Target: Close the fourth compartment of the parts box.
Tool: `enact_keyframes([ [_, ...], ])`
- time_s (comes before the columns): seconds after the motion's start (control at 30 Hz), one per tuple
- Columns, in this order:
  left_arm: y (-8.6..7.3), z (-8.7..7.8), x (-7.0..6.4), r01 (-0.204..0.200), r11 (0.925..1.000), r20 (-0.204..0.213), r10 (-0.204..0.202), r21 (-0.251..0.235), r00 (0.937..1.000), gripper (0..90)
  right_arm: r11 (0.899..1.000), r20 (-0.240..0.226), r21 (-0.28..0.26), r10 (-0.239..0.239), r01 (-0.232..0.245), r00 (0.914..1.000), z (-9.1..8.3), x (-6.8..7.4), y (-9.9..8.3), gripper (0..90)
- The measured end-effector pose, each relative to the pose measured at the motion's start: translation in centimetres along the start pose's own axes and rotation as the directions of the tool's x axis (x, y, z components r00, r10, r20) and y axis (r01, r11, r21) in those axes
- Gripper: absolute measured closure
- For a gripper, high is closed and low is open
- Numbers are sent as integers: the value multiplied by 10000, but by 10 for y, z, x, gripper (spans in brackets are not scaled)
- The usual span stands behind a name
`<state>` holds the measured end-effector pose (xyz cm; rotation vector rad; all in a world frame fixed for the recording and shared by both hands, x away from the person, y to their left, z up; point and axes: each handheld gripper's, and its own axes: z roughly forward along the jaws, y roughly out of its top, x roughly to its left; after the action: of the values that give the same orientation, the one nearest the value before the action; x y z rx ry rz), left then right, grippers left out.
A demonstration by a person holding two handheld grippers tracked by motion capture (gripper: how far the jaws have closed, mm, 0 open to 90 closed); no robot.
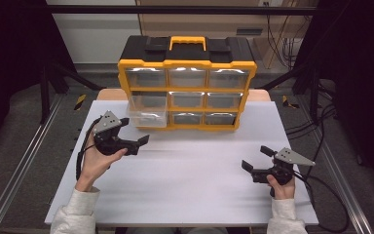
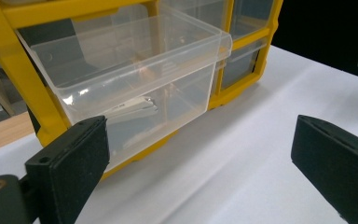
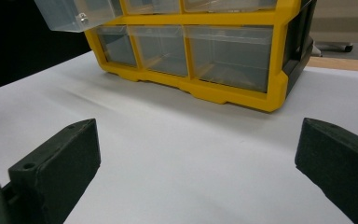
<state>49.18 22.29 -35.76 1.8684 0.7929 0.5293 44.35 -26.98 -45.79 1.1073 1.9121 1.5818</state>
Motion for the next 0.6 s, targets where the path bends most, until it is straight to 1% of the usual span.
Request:
enact_keyframes([
  [0.2,-3,2,0,53,9999,58,-54,87,10000,64,10000,-31,-36,-31,31,10000,-1,0,0,3],
  [0.37,-4,5,1,76,9999,85,-77,155,9999,86,10000,3,35,-74,74,10000,1,0,-1,3],
  [0.43,-5,6,1,122,9997,107,-125,196,9999,98,10000,8,37,-29,29,10000,0,1,-1,2],
  [0.6,-7,9,2,141,9996,40,-142,251,9999,135,10000,8,29,-33,33,10000,0,1,-1,3],
])
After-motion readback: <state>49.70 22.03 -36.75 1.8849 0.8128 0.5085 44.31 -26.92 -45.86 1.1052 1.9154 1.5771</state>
